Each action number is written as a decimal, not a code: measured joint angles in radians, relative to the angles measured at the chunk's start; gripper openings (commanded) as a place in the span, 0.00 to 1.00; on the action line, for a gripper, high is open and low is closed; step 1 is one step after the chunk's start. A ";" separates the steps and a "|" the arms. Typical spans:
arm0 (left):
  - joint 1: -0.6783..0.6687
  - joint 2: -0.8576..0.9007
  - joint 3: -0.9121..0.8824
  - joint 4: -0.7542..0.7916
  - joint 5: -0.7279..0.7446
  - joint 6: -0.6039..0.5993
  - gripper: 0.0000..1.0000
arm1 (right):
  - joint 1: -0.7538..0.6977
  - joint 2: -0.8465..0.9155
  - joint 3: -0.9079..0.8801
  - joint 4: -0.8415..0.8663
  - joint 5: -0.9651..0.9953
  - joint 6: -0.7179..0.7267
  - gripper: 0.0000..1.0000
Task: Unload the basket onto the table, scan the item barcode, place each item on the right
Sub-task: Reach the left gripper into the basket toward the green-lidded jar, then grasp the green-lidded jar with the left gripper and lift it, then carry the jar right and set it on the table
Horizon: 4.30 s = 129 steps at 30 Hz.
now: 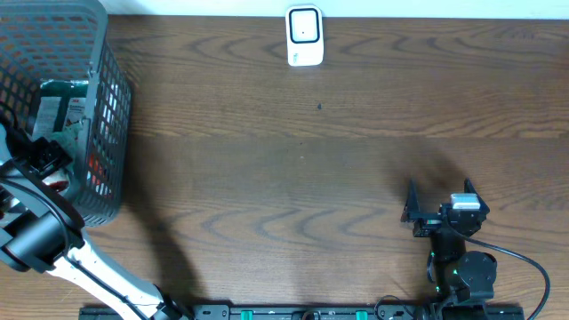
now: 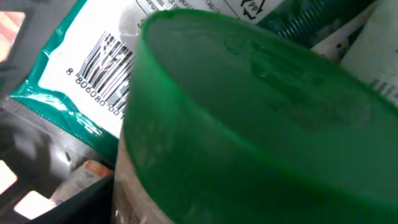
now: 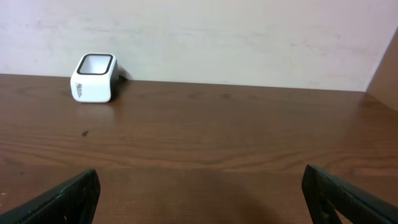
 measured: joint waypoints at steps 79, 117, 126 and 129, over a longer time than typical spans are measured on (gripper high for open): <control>-0.771 -0.897 -0.020 0.072 0.119 -0.274 0.54 | 0.000 0.000 0.000 0.000 0.000 0.000 0.99; -1.655 -0.047 -0.235 0.722 0.099 -0.678 0.54 | 0.002 0.000 0.000 0.000 0.000 0.000 0.99; -1.656 -0.044 -0.235 0.734 0.101 -0.715 0.54 | 0.002 0.000 0.000 0.000 0.000 0.000 0.99; -1.661 -0.044 -0.235 0.734 0.096 -0.717 0.59 | 0.002 0.000 0.000 0.000 0.000 0.000 0.99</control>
